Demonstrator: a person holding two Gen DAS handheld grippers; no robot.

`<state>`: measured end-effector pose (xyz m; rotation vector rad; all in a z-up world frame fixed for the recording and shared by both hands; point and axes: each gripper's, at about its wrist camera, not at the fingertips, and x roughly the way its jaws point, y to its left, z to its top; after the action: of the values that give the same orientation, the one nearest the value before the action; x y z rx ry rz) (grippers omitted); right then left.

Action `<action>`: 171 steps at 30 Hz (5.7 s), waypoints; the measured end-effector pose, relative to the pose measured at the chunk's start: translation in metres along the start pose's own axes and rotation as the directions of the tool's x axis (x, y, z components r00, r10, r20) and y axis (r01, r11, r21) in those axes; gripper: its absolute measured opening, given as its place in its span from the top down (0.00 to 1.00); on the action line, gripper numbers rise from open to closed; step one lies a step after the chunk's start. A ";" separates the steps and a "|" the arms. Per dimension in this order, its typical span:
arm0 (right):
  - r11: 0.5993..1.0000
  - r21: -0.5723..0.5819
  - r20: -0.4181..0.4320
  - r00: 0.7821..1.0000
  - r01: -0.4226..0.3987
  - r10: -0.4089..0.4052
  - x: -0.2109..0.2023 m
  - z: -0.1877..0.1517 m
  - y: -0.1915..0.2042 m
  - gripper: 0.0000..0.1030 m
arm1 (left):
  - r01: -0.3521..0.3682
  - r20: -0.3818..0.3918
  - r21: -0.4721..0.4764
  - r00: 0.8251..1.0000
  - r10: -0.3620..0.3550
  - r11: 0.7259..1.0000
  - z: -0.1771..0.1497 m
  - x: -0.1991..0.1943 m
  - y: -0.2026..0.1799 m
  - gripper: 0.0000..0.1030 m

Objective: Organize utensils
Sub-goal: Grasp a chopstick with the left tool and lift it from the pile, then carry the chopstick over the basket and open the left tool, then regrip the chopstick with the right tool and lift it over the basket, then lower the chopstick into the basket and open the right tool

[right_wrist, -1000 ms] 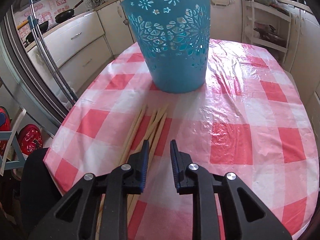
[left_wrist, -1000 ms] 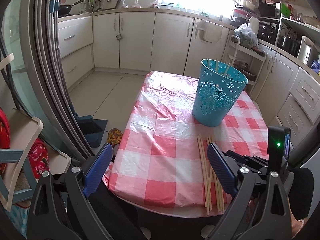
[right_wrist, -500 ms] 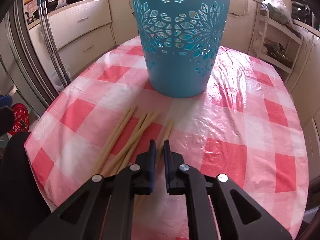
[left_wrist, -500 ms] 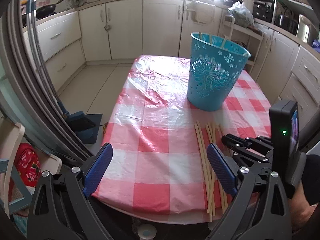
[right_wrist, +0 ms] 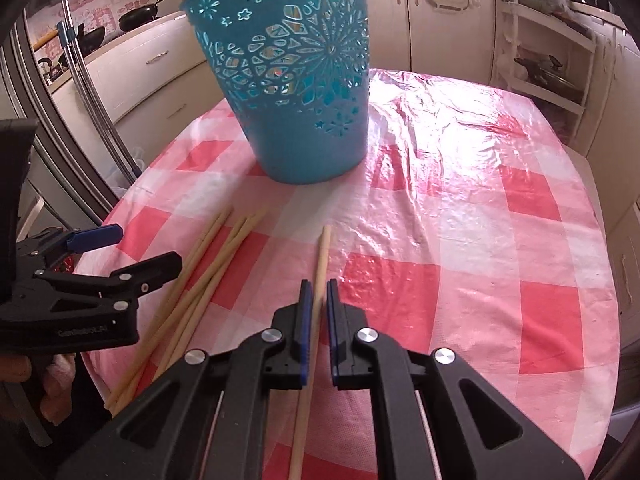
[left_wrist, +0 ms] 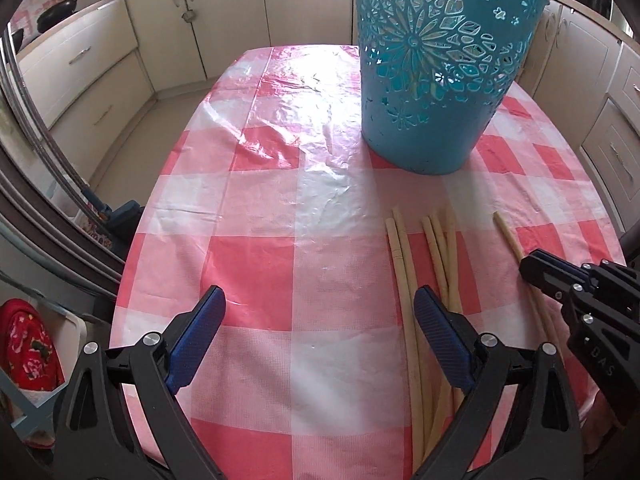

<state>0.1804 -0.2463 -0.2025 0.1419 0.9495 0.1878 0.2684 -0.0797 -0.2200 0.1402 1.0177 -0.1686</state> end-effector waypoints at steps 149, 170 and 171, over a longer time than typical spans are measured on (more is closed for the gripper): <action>0.980 0.031 0.330 0.928 -0.194 0.173 -0.106 0.064 0.008 0.95 | 0.128 0.315 -0.165 0.947 -0.071 0.978 -0.012 -0.111 0.081 0.38; 0.977 0.031 0.555 0.817 -0.209 0.157 -0.097 0.193 0.004 0.95 | 0.121 0.262 -0.180 0.962 -0.071 0.976 -0.005 -0.086 0.088 0.38; 0.978 0.040 0.537 0.830 -0.204 0.151 -0.090 0.192 0.000 0.95 | 0.122 0.255 -0.183 0.964 -0.073 0.976 -0.005 -0.083 0.088 0.38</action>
<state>0.2861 -0.2735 -0.0203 0.3541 0.3849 0.2591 0.2393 0.0134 -0.1484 -0.1108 0.7871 -0.1698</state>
